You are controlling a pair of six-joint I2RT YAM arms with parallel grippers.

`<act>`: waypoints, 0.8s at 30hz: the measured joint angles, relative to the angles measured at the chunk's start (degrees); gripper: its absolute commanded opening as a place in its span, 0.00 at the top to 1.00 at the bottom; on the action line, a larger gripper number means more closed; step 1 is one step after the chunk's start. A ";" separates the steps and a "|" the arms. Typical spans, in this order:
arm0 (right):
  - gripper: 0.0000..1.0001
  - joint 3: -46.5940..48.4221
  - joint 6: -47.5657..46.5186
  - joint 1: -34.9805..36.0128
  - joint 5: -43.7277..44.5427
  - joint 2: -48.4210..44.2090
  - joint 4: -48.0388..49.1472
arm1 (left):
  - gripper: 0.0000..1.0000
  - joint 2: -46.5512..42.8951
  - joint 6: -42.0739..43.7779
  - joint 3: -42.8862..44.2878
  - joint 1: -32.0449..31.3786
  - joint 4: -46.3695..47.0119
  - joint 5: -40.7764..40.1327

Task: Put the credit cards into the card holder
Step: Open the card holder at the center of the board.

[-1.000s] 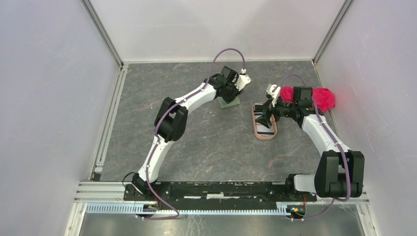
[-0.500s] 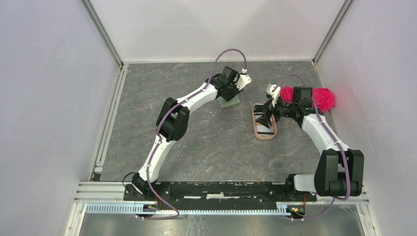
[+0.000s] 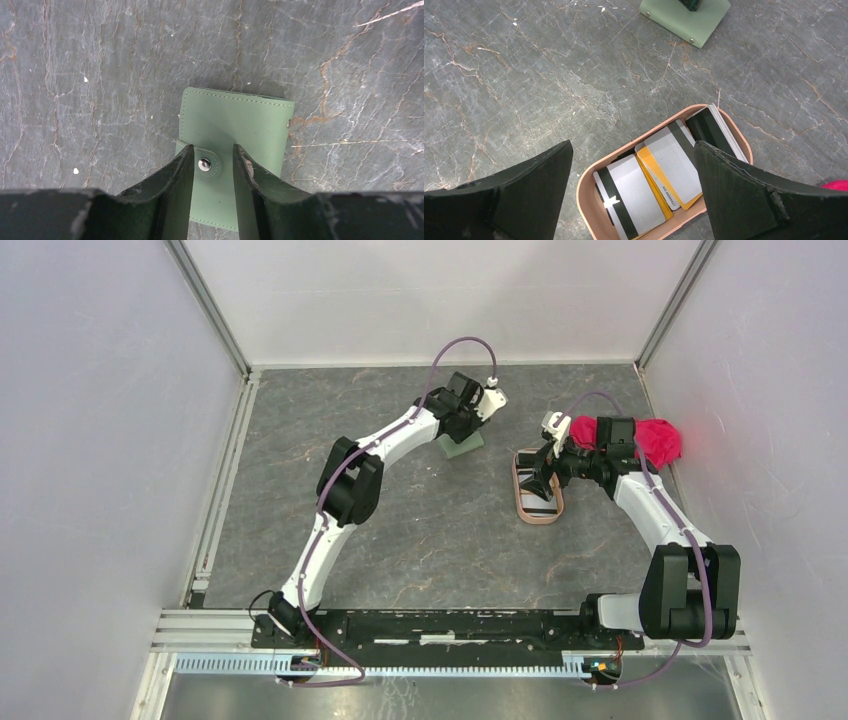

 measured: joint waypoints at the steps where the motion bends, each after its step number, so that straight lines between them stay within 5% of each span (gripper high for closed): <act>1: 0.02 0.00 0.00 0.02 0.00 0.00 0.00 | 0.60 0.00 0.00 0.07 0.20 -0.20 0.07; 24: 0.02 0.00 0.02 -0.31 0.00 0.00 0.00 | 0.48 -0.04 -4.35 0.09 5.95 -0.98 9.09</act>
